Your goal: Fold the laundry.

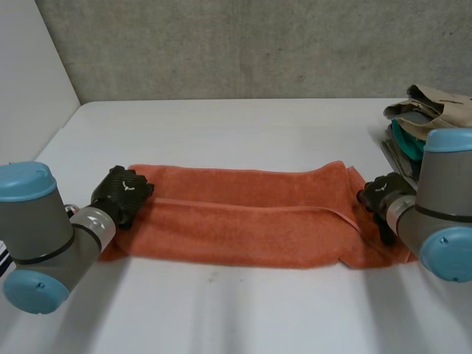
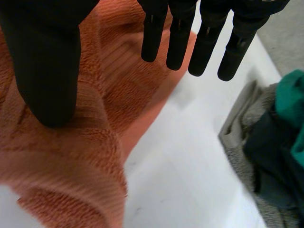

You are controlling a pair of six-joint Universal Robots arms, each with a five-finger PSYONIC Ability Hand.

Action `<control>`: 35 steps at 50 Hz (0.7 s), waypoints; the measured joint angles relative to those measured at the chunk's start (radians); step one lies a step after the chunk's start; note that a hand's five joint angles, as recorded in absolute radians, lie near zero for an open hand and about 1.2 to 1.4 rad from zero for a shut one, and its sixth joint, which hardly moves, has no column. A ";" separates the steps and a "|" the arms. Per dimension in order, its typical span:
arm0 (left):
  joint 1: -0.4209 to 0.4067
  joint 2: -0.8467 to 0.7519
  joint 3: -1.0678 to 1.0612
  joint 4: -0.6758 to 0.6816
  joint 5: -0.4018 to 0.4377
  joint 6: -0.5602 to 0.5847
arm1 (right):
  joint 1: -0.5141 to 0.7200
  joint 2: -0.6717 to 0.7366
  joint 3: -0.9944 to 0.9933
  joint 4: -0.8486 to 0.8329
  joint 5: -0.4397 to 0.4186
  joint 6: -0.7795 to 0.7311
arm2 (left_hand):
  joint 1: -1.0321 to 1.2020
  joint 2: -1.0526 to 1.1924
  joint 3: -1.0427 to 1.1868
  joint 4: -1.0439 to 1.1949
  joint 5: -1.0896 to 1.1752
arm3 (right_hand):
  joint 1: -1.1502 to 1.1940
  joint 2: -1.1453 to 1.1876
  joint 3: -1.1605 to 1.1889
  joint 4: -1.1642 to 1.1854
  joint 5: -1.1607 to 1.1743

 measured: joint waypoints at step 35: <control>-0.006 0.021 -0.003 -0.003 0.002 -0.076 | -0.008 -0.100 0.152 -0.085 -0.084 0.381 | 0.000 0.000 0.000 0.000 0.000 | -0.164 -0.158 -0.157 -0.157 -0.108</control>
